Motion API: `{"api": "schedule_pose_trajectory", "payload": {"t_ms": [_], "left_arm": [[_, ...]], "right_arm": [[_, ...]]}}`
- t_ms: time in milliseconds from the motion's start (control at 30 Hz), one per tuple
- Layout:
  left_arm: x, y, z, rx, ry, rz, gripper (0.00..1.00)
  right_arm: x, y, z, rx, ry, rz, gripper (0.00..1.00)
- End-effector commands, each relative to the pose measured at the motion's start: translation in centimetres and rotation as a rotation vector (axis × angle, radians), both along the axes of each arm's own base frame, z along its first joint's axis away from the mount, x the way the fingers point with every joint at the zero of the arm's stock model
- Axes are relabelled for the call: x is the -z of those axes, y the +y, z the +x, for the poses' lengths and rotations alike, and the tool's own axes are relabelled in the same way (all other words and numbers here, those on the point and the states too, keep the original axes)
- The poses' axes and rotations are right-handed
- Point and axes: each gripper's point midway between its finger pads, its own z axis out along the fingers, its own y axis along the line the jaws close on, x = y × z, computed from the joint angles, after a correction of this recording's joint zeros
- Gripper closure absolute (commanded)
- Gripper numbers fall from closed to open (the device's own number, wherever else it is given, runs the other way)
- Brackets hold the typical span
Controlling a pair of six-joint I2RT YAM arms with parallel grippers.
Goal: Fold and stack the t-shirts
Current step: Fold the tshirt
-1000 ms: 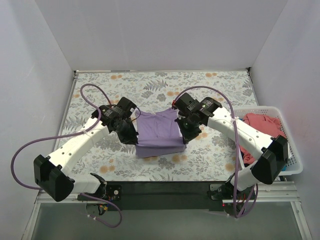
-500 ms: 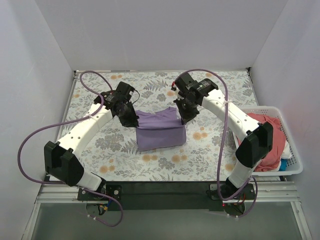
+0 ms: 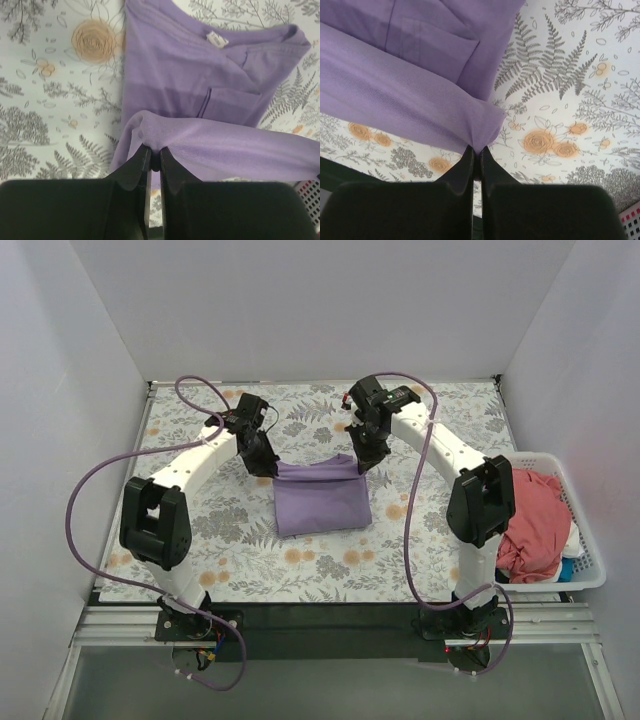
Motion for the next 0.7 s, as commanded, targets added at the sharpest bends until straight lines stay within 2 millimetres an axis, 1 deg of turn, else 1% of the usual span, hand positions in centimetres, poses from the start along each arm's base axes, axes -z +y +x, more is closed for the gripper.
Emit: {"api": "schedule_pose_trajectory", "payload": {"t_ms": [0, 33, 67, 100, 133, 167, 200, 267, 333, 367, 400, 433, 467, 500, 533, 567, 633, 667], "left_arm": [[-0.3, 2.3, 3.7, -0.039, -0.104, 0.067, 1.0], [0.1, 2.2, 4.0, -0.039, -0.107, 0.066, 1.0], [0.1, 2.0, 4.9, -0.04, -0.132, 0.056, 1.0], [0.8, 1.9, 5.2, -0.041, -0.13, 0.059, 1.0], [1.2, 1.8, 5.4, -0.034, -0.132, 0.055, 1.0], [1.4, 1.8, 6.1, -0.04, -0.154, 0.053, 1.0], [2.2, 1.8, 6.3, -0.043, -0.146, 0.06, 1.0], [3.3, 2.0, 6.5, -0.064, -0.144, 0.063, 1.0], [3.5, 2.0, 6.4, -0.077, -0.148, 0.056, 1.0], [3.9, 2.1, 6.1, -0.087, -0.146, 0.057, 1.0], [4.0, 2.4, 6.0, -0.091, -0.151, 0.06, 1.0], [3.8, 2.5, 5.9, -0.097, -0.161, 0.061, 1.0], [3.5, 2.7, 5.9, -0.106, -0.179, 0.06, 1.0], [4.0, 3.1, 5.5, -0.117, -0.171, 0.07, 1.0], [3.9, 3.1, 5.4, -0.119, -0.175, 0.065, 1.0], [3.6, 3.1, 5.6, -0.124, -0.193, 0.056, 1.0], [4.0, 3.4, 5.3, -0.139, -0.189, 0.057, 1.0], [3.8, 3.3, 5.4, -0.145, -0.201, 0.052, 1.0]], "right_arm": [[0.5, -2.0, 2.9, 0.028, -0.048, -0.049, 0.99], [1.2, -1.6, 3.0, 0.023, -0.031, -0.03, 0.99], [1.6, -1.9, 3.6, 0.038, -0.032, -0.024, 0.99], [2.2, -1.4, 4.3, 0.045, -0.046, 0.004, 0.99], [2.9, -1.4, 4.7, 0.05, -0.038, 0.012, 0.99], [3.5, -1.5, 5.2, 0.063, -0.038, 0.02, 0.99], [4.0, -1.4, 5.9, 0.068, -0.054, 0.029, 0.99], [5.1, -1.5, 6.5, 0.079, -0.05, 0.025, 0.99], [5.8, -1.4, 6.8, 0.076, -0.058, 0.025, 0.99], [5.9, -1.3, 6.8, 0.074, -0.059, 0.032, 0.99], [5.9, -1.2, 7.0, 0.074, -0.067, 0.04, 0.99], [6.1, -1.3, 6.7, 0.072, -0.067, 0.04, 0.99], [5.9, -1.1, 7.1, 0.073, -0.094, 0.052, 0.99], [6.0, -1.1, 7.1, 0.073, -0.1, 0.056, 0.99], [6.0, -1.2, 7.0, 0.074, -0.104, 0.059, 0.99], [5.9, -0.9, 7.3, 0.072, -0.123, 0.075, 0.99], [5.9, -0.8, 7.3, 0.069, -0.131, 0.086, 0.99], [5.9, -0.7, 7.4, 0.069, -0.139, 0.092, 0.99]]}}
